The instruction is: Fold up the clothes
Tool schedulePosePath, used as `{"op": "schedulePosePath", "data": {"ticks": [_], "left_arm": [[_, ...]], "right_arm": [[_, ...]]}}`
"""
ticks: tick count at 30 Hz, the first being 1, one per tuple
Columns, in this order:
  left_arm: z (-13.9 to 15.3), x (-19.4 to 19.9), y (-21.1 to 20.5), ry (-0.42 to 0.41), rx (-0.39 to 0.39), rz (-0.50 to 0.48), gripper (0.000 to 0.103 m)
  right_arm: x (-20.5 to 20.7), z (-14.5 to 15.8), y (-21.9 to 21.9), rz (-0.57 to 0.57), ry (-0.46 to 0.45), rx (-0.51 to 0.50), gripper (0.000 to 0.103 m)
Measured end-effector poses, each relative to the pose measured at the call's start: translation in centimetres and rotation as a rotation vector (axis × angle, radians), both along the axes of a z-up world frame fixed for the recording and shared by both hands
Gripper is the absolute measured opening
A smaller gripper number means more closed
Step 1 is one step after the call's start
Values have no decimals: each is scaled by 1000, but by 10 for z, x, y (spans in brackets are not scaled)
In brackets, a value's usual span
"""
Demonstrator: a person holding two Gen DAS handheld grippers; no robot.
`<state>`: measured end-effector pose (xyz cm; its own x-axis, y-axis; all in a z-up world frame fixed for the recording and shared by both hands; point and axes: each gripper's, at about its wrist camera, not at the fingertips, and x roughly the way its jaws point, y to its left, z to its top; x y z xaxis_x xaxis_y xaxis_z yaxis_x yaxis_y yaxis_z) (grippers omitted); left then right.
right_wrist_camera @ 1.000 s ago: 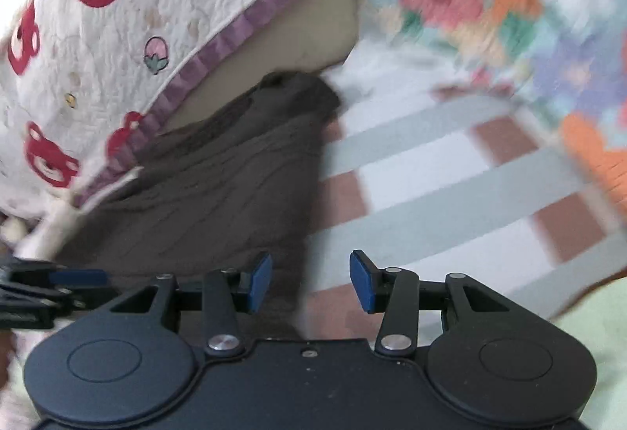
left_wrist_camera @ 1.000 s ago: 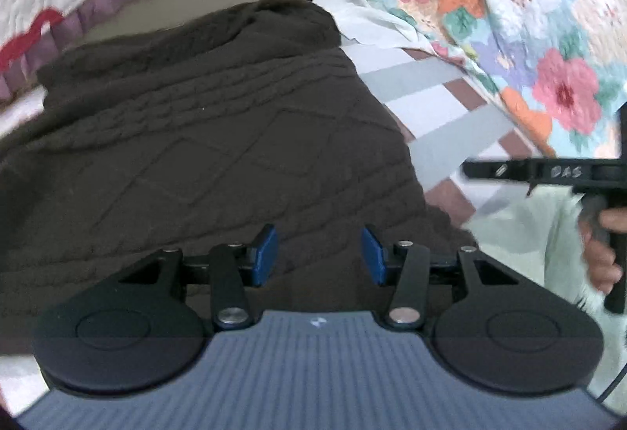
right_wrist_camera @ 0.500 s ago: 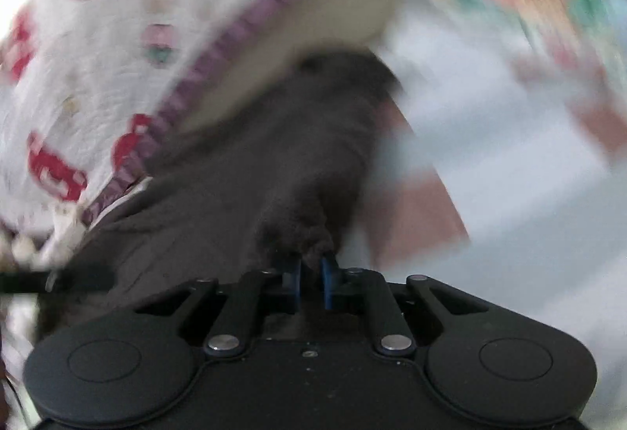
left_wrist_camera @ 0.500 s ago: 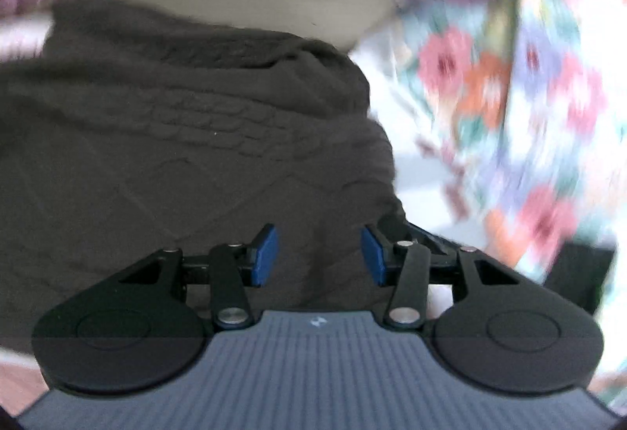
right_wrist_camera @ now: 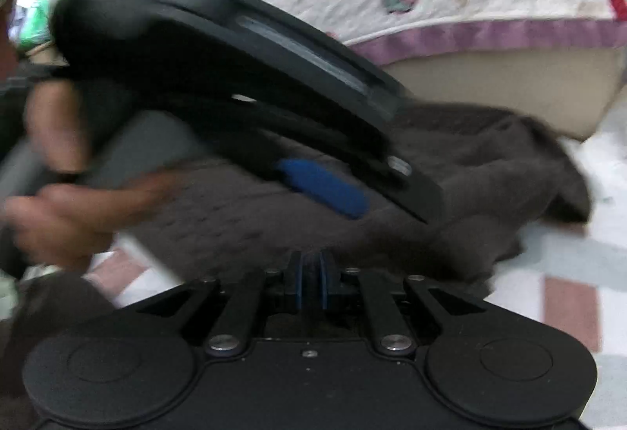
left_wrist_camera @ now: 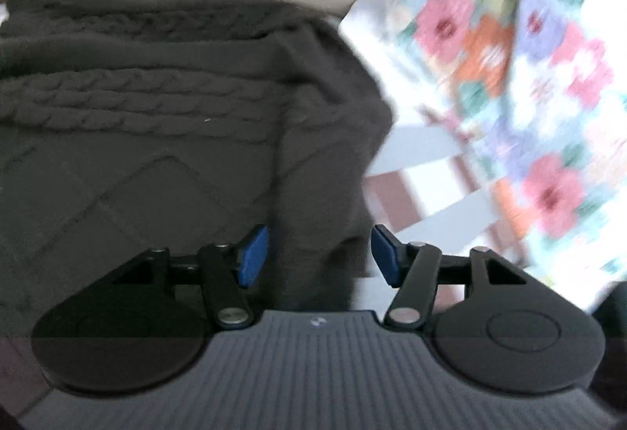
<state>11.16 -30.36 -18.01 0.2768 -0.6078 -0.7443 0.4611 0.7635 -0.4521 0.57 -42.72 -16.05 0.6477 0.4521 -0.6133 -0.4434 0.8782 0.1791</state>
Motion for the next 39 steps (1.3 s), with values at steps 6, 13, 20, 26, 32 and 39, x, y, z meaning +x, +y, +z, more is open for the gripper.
{"op": "schedulePosePath", "data": {"ticks": [6,13,20,26,32,39], "left_arm": [[-24,7,-5,-77,193,58,45],[-35,8,22,-20,119,193,47],[-39,13,46,68,19,303,46],[-12,-7,39,-42,138,202,45],[13,-38,21,-167,188,28,48],[1,-60,-29,-159,213,-124,48]], "right_arm": [[-16,8,-28,-18,81,146,16],[1,-16,-121,-373,207,412,41],[30,-57,-137,-378,356,542,55],[35,-81,-117,-423,275,620,28],[-10,-17,-129,-523,-12,486,14],[-64,7,-198,-790,-47,73,11]]}}
